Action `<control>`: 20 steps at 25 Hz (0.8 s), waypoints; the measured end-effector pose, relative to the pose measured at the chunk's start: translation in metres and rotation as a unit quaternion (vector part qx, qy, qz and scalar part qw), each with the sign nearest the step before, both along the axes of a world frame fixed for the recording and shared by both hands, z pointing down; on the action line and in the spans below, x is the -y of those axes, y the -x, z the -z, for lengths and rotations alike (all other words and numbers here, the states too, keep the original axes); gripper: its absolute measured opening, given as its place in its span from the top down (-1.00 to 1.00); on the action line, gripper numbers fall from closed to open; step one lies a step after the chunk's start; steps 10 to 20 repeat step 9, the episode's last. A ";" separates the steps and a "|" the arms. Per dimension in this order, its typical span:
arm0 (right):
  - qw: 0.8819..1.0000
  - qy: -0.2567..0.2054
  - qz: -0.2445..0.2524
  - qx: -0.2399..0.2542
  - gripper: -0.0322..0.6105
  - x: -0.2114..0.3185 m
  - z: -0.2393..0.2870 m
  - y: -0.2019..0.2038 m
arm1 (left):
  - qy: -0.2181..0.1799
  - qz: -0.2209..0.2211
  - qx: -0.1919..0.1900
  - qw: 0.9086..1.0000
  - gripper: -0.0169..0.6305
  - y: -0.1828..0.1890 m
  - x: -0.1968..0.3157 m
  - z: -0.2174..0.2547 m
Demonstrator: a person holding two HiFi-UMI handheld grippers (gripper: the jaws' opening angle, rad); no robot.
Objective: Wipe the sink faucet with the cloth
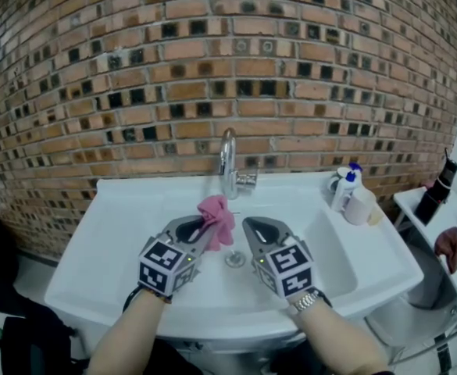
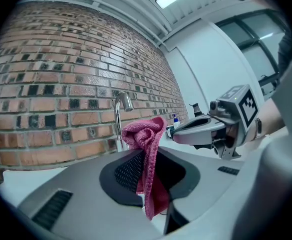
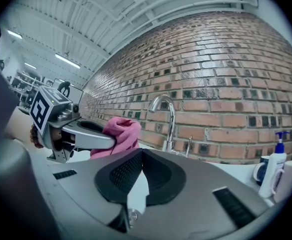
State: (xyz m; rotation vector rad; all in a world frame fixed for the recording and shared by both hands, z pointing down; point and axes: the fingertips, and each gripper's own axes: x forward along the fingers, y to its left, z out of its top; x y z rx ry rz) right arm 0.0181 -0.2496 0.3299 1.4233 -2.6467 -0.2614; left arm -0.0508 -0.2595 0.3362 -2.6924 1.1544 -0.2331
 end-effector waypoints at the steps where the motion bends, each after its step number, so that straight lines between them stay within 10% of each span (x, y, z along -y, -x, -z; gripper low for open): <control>1: 1.000 0.000 0.000 0.000 0.86 0.000 -0.001 0.000 | -0.002 0.000 0.000 1.000 0.73 0.000 0.000 0.000; 20: 1.000 0.001 -0.001 -0.008 0.86 -0.001 -0.004 0.000 | -0.012 0.003 0.004 1.000 0.73 0.001 0.001 0.000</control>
